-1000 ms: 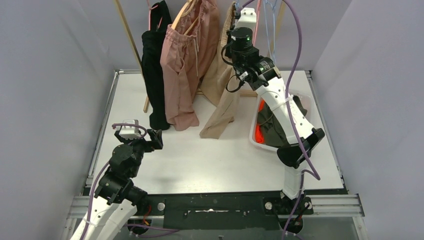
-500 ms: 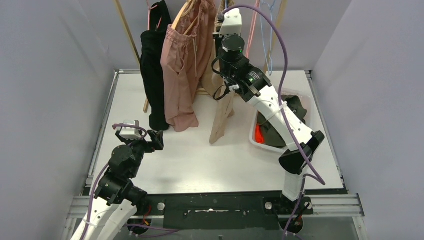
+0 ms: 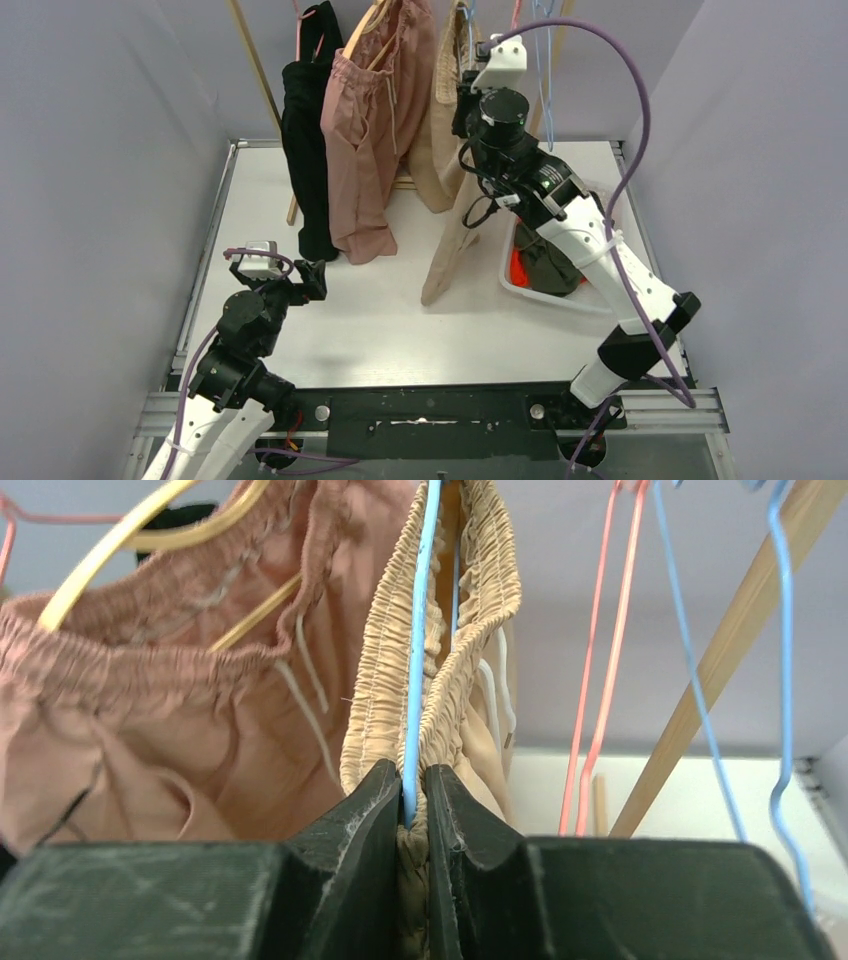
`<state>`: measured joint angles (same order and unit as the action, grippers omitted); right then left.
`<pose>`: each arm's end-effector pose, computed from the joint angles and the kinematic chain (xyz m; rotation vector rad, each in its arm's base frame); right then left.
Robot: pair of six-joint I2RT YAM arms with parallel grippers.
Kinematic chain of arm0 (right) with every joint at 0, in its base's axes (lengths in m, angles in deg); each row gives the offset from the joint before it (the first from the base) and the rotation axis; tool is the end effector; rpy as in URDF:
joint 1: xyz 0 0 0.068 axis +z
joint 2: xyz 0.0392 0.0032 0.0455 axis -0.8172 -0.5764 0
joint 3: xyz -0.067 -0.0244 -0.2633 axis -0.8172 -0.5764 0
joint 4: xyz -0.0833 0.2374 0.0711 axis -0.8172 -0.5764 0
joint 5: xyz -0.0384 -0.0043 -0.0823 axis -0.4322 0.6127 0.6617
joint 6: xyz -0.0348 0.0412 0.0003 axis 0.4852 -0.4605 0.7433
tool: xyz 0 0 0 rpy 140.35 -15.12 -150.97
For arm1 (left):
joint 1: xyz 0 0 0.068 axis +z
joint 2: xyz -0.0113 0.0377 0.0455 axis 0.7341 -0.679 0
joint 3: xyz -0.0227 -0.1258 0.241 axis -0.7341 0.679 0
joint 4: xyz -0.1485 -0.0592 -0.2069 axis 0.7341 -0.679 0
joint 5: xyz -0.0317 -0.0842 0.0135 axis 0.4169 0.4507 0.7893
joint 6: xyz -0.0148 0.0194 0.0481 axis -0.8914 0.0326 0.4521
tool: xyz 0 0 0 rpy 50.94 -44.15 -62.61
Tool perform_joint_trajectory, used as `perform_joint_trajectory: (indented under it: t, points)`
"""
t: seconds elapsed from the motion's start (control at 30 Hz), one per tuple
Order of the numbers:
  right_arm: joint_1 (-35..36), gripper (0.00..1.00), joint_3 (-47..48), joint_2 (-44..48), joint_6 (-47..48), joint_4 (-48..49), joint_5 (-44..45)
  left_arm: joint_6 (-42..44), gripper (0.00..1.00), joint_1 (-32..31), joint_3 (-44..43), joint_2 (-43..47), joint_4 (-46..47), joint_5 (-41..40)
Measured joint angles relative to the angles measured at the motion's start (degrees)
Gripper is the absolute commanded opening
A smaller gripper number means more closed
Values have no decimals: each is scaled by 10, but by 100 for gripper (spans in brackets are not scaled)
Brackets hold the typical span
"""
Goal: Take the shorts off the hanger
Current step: Pick up the hanger from the clothes rod.
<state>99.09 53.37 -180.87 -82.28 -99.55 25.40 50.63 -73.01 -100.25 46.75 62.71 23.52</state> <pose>0.2643 0.2307 0.5280 -0.0507 1.5536 0.2617 0.1050 -0.0378 0.2797 -0.0977 1.7093 -0.2551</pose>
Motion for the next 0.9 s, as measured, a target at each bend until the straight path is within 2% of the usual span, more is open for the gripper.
perform_joint_trajectory:
  t: [0.2,0.4,0.6,0.9]
  points:
    - [1,0,-157,107,-83,-22,-78,2,90,0,0,0,0,0]
    - [12,0,-264,182,-130,-35,-157,4,90,0,0,10,0,-4]
    - [21,0,-434,276,-145,20,-223,6,90,0,0,17,0,-5]
    - [117,0,-658,347,-164,81,-259,10,91,0,0,18,0,-4]
